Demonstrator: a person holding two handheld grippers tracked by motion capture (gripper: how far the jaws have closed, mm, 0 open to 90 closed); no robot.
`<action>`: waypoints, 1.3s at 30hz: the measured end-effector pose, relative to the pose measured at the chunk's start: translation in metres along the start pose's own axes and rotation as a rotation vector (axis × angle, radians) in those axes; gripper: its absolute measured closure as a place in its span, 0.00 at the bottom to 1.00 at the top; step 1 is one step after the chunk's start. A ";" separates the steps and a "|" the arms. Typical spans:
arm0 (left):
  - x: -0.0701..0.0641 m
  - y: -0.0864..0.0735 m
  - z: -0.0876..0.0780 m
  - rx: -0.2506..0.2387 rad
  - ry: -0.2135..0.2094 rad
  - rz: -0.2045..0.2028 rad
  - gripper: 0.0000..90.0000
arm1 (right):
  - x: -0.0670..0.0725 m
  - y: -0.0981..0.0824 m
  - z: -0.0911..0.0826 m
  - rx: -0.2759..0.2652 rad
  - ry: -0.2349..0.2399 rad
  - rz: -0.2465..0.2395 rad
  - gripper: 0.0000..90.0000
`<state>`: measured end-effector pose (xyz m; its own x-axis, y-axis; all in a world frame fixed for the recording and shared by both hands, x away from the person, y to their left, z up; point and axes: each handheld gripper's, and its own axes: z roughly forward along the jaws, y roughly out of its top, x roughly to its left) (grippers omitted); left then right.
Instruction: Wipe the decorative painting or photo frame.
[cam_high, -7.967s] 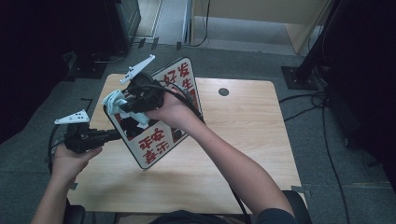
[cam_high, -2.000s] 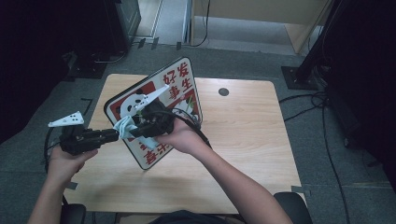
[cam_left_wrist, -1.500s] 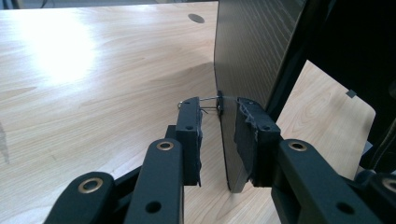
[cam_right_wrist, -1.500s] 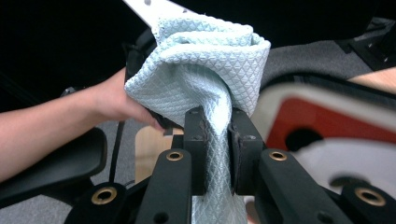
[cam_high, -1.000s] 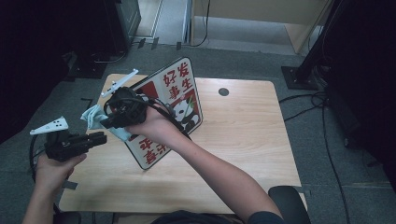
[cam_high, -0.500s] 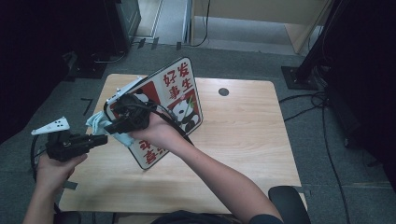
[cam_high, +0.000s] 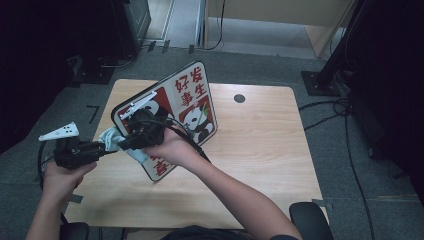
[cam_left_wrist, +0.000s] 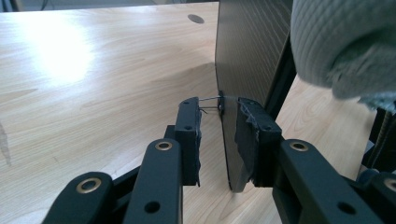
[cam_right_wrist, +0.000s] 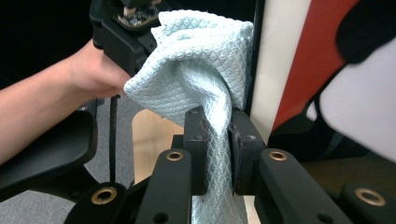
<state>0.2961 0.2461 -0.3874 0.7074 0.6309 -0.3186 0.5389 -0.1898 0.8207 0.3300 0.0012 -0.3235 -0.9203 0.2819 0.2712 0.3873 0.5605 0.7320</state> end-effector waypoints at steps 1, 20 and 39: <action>0.000 0.000 0.000 0.000 -0.002 0.001 0.78 | 0.000 -0.002 0.001 0.001 0.002 0.006 0.89; 0.001 0.008 0.008 0.003 -0.009 0.013 0.79 | -0.005 -0.032 0.013 0.017 0.007 0.039 0.89; -0.005 0.011 0.007 -0.006 -0.031 0.036 0.77 | -0.010 -0.063 0.029 0.026 0.003 0.033 0.89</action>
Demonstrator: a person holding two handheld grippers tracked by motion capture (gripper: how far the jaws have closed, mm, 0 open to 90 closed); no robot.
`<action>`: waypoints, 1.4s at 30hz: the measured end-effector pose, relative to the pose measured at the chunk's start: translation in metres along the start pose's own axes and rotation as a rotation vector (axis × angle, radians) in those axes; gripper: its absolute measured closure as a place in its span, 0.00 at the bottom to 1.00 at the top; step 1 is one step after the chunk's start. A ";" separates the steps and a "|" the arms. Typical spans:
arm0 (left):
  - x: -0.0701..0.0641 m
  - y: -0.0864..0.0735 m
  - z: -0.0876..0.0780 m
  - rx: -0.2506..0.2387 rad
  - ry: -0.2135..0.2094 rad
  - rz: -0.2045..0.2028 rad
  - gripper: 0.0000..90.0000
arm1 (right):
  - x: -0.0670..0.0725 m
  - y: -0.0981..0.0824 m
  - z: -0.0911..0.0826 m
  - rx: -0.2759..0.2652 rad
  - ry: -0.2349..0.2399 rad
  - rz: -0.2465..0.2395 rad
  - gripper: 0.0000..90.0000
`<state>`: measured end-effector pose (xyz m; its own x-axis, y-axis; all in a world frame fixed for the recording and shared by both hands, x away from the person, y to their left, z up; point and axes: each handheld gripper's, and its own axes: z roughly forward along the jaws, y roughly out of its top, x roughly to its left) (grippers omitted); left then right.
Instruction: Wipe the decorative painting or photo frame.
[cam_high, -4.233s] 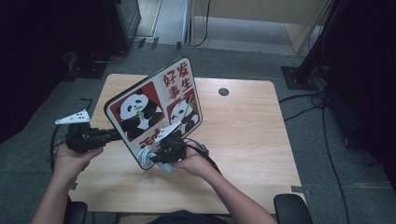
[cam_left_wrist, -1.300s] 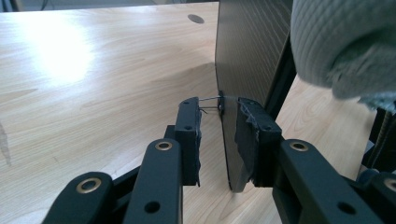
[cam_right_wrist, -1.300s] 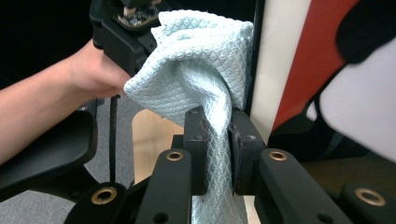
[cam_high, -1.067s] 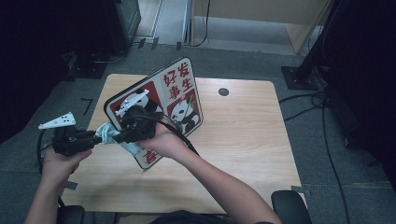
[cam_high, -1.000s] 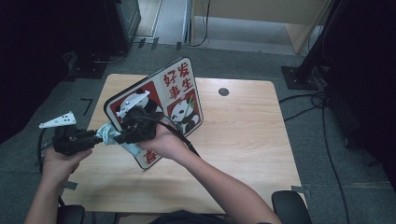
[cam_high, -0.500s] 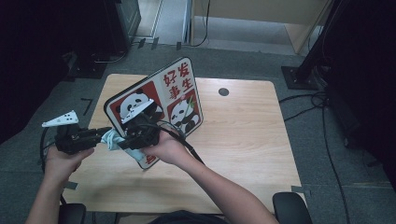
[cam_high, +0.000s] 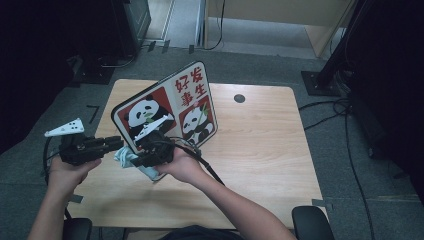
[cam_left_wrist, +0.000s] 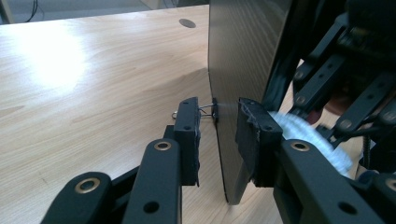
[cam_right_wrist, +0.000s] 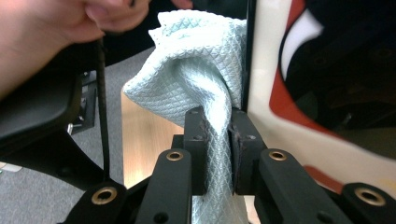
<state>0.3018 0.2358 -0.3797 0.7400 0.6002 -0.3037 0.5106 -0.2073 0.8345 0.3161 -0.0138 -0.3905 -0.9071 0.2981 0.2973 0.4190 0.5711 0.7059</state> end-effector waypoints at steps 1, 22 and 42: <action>-0.001 0.000 0.000 -0.001 -0.001 0.001 0.76 | 0.000 -0.001 0.001 0.002 0.000 0.007 0.89; -0.021 0.009 0.012 0.019 -0.057 0.060 0.73 | -0.007 -0.028 0.017 0.011 -0.006 0.007 0.89; -0.019 0.009 0.020 0.045 -0.033 0.030 0.87 | -0.015 -0.055 0.029 0.011 0.022 0.008 0.89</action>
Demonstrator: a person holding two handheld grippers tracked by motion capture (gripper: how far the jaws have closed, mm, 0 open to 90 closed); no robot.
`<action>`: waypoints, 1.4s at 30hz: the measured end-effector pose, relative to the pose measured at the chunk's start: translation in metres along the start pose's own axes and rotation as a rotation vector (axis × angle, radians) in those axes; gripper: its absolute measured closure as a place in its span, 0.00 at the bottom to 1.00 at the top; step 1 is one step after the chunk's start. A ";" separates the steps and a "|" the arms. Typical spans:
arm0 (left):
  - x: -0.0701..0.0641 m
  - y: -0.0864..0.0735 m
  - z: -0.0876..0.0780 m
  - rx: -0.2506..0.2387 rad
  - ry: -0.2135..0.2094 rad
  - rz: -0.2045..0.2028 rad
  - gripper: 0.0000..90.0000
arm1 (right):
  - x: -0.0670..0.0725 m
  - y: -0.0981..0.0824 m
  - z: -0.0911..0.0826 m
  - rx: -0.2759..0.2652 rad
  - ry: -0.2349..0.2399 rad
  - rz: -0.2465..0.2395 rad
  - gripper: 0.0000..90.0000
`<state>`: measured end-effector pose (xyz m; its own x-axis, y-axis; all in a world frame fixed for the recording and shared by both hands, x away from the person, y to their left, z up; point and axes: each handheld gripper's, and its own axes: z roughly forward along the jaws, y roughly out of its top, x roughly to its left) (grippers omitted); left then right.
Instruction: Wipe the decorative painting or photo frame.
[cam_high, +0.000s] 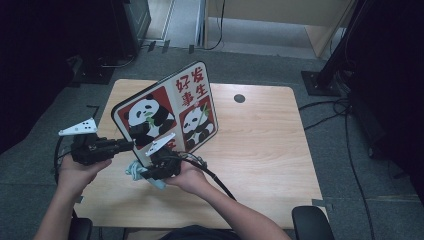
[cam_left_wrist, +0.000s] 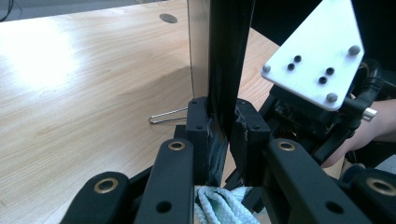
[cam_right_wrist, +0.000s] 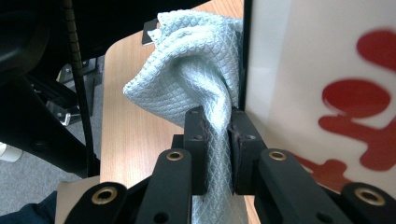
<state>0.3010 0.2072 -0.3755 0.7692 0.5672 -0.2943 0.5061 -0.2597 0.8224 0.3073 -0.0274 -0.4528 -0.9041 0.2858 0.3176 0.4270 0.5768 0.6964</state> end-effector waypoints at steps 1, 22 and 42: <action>0.000 0.000 0.000 0.001 0.000 -0.001 0.87 | -0.001 -0.002 0.001 -0.001 0.001 0.002 0.89; -0.002 0.001 0.000 0.009 0.007 -0.002 0.87 | -0.011 -0.029 0.006 0.043 0.011 -0.008 0.89; -0.001 0.001 0.000 0.005 0.003 -0.009 0.87 | -0.032 -0.032 -0.018 0.050 0.051 -0.087 0.89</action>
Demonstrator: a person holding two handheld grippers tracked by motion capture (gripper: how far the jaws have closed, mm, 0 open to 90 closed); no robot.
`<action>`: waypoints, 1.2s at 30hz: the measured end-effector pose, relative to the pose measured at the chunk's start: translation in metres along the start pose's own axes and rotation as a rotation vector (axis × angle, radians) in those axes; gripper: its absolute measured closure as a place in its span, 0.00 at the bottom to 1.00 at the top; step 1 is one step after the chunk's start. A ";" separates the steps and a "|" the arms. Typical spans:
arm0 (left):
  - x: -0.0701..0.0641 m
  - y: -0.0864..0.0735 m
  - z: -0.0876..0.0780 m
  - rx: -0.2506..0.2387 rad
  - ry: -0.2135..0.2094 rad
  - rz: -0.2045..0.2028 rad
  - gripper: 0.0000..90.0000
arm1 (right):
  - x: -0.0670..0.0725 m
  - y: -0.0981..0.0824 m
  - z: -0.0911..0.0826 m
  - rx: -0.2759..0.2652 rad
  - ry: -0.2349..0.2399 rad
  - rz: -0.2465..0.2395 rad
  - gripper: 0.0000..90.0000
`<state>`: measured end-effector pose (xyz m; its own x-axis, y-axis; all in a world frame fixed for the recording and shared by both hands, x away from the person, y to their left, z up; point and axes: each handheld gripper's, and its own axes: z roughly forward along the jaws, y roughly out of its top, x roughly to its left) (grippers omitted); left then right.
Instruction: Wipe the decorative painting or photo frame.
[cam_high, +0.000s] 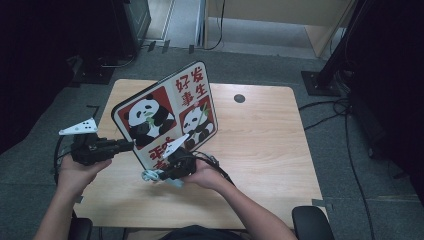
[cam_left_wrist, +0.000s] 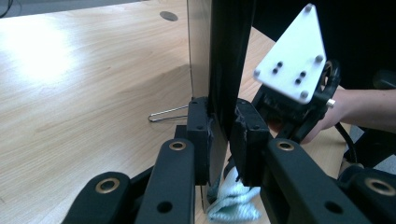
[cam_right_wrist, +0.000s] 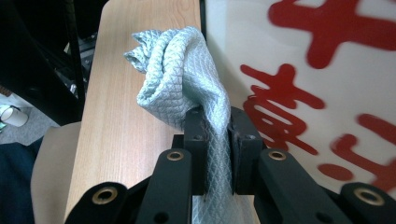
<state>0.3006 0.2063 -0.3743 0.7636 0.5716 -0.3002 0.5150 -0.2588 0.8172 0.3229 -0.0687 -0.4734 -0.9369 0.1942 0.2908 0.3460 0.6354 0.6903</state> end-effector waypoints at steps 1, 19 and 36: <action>0.000 0.000 0.000 -0.001 0.000 0.000 0.87 | 0.000 0.000 -0.004 -0.004 -0.001 0.003 0.89; 0.000 -0.001 0.000 -0.008 0.002 0.003 0.87 | -0.001 0.050 -0.083 -0.101 -0.040 0.020 0.89; 0.000 -0.001 0.000 -0.014 0.002 0.000 0.87 | 0.019 0.171 -0.142 -0.164 -0.107 -0.078 0.89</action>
<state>0.2997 0.2060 -0.3756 0.7631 0.5729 -0.2992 0.5092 -0.2478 0.8242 0.3718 -0.0628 -0.2555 -0.9581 0.2330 0.1666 0.2679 0.5229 0.8092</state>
